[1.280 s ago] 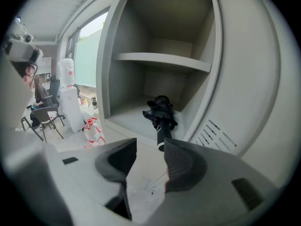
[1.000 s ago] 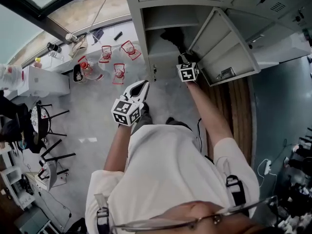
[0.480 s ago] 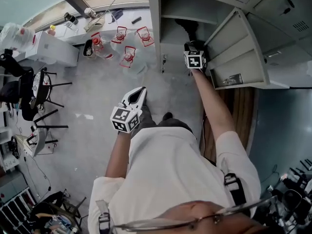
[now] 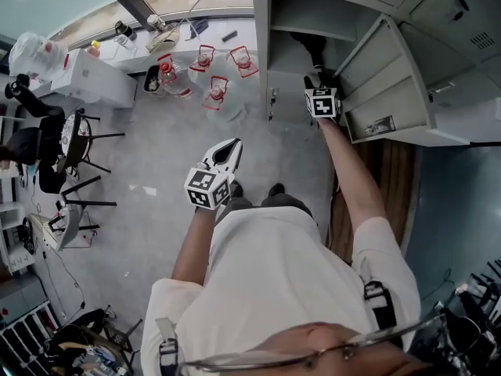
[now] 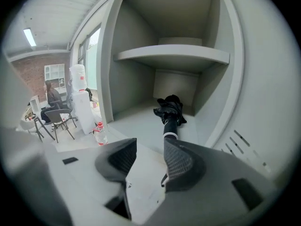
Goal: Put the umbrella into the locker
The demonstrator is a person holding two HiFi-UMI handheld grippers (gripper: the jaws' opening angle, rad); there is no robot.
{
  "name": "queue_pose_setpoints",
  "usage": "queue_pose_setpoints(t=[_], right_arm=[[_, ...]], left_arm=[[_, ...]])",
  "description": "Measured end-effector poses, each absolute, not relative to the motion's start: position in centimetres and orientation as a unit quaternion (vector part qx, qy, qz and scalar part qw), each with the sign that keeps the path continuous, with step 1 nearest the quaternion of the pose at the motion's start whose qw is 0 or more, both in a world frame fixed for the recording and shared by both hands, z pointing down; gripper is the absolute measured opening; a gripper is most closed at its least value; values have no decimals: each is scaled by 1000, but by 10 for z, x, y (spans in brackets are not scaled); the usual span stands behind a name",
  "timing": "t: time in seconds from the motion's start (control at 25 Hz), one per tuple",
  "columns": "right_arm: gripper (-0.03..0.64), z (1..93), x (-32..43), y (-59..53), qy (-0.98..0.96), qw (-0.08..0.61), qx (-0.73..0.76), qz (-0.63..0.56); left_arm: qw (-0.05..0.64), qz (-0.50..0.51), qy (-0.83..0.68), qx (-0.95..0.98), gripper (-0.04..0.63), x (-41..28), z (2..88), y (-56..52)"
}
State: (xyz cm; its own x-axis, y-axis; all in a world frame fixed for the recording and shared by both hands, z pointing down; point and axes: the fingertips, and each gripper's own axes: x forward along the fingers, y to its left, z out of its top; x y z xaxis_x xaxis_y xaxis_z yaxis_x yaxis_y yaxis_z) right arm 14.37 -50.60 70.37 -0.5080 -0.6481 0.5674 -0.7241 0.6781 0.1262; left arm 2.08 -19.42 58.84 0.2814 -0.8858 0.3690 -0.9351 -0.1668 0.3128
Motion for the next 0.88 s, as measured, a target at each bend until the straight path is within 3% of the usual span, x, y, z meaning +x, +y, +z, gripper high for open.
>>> queue_pose_setpoints(t=[0.88], right_arm=[[145,521,142,-328,-899,177,401,22]], left_arm=[[198,5,-511,836,5,9,520,-185]])
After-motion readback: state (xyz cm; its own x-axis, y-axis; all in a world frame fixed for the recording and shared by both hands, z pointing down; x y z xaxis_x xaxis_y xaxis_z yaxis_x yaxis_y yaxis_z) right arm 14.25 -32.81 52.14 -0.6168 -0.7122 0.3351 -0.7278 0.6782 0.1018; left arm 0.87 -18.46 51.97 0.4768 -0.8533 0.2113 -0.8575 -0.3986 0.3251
